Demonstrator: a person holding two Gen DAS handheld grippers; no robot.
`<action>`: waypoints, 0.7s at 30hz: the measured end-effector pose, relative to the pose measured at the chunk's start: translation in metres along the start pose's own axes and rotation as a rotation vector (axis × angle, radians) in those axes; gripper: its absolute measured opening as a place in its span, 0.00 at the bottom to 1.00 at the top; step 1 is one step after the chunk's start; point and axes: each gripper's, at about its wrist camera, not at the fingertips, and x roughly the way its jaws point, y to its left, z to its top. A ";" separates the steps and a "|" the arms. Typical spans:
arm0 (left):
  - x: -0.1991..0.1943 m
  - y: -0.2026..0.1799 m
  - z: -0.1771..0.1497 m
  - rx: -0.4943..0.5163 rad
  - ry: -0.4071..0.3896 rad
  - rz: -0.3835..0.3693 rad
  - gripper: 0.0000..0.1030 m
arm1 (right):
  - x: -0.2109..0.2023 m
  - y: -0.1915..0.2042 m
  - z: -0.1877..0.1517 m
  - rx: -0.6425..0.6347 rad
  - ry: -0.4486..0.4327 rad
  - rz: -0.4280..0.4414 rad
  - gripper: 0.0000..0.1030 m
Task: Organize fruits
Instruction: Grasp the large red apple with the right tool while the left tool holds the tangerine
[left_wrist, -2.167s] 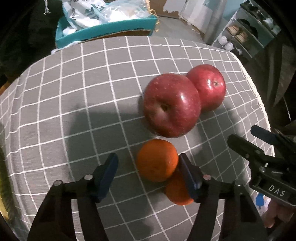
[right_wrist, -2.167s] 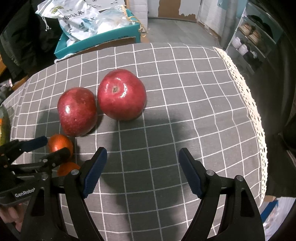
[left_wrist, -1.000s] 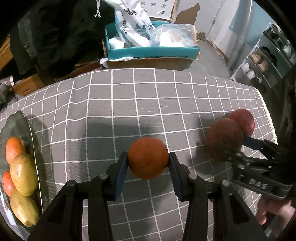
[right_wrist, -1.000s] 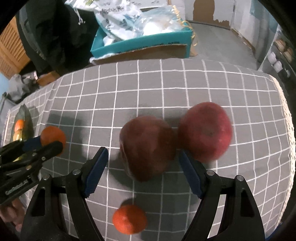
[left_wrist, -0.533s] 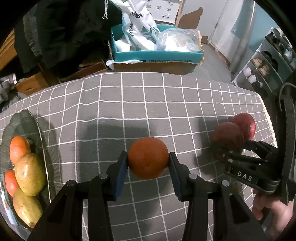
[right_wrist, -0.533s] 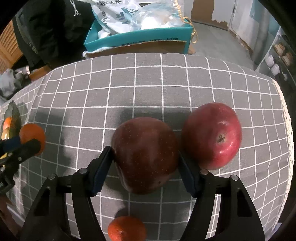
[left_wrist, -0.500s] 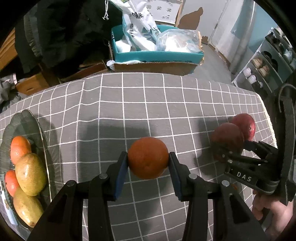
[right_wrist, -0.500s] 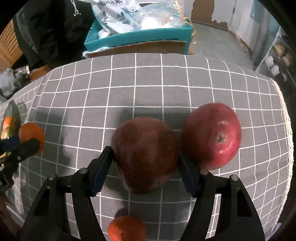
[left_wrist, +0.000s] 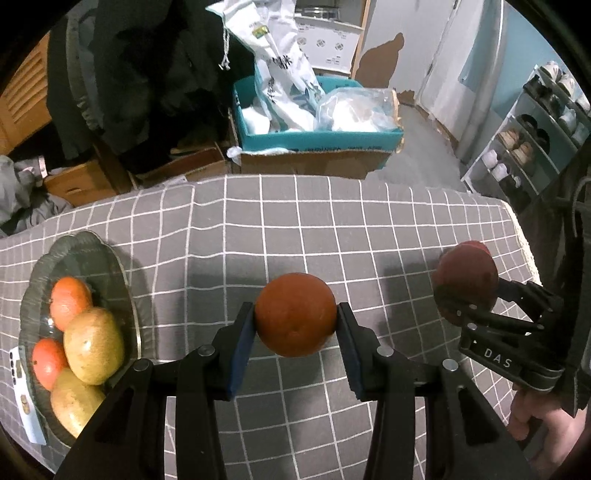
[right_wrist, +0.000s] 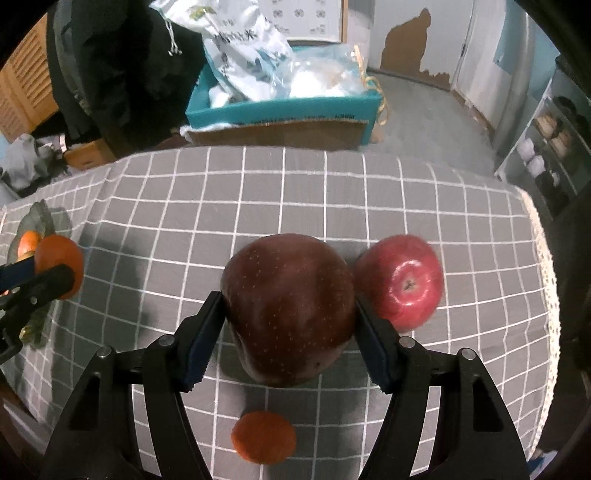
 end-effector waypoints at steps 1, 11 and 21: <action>-0.003 0.001 0.000 -0.001 -0.005 0.001 0.43 | -0.003 0.001 0.001 -0.002 -0.005 -0.002 0.67; -0.037 0.010 0.000 -0.013 -0.065 0.008 0.43 | -0.044 0.008 0.006 -0.012 -0.082 -0.009 0.67; -0.072 0.016 -0.003 -0.012 -0.128 0.009 0.43 | -0.082 0.025 0.005 -0.045 -0.157 0.004 0.67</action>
